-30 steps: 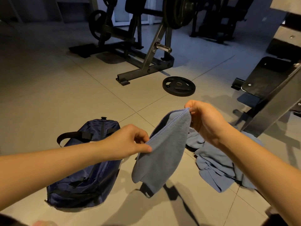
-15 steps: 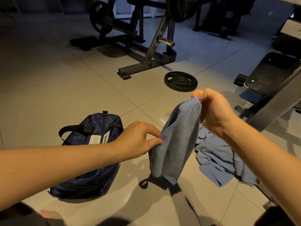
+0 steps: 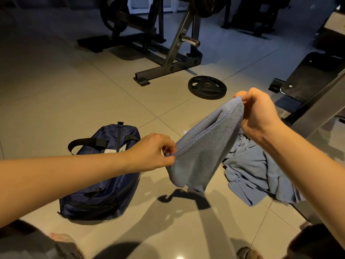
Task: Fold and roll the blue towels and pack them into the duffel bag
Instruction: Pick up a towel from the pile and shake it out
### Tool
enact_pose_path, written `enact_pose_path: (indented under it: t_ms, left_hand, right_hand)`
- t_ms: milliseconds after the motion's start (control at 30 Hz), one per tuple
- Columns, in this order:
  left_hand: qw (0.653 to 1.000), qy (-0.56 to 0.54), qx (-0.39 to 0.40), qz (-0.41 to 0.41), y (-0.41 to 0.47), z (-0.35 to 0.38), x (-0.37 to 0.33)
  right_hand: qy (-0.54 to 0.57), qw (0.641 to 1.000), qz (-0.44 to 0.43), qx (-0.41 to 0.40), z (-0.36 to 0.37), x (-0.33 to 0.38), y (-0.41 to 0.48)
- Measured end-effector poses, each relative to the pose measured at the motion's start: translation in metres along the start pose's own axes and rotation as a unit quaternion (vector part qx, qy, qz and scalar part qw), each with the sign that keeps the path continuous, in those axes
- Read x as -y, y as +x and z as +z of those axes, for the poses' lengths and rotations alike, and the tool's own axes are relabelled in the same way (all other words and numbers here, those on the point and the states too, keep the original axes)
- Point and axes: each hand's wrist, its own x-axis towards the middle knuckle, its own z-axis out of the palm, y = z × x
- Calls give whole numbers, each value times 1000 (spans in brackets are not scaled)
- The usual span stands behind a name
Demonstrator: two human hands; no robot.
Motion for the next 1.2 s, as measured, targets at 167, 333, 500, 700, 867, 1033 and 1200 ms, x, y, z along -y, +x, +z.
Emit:
enact_pose_path:
  t_ms: [167,333,500,700,867,1033,1200]
  left_hand:
    - [998,45,23,25,-3,-8,8]
    - [999,26,-20,20,-5,-16,11]
    - [997,-19,-68,-7,0,-28,9]
    - [998,-8,-59,-10,4,-58,12]
    - [998,19,-53,-8,4,-72,21]
    - [994,96,-48,10,3,-81,34]
    - [994,105,-39,-7,0,-89,46]
  right_hand:
    - [-29,997,0,-65,-10,-1,6]
    - [-64,989,14,-134,-18,-5,13]
    - [-132,970,42,-199,-35,-10,26]
    - [-156,971,31,-177,-45,-11,32]
    - [-266,961,0,-78,-53,-15,33]
    - [-336,938,18,-82,-55,-31,37]
    - [-381,924,2,-27,-58,-26,29]
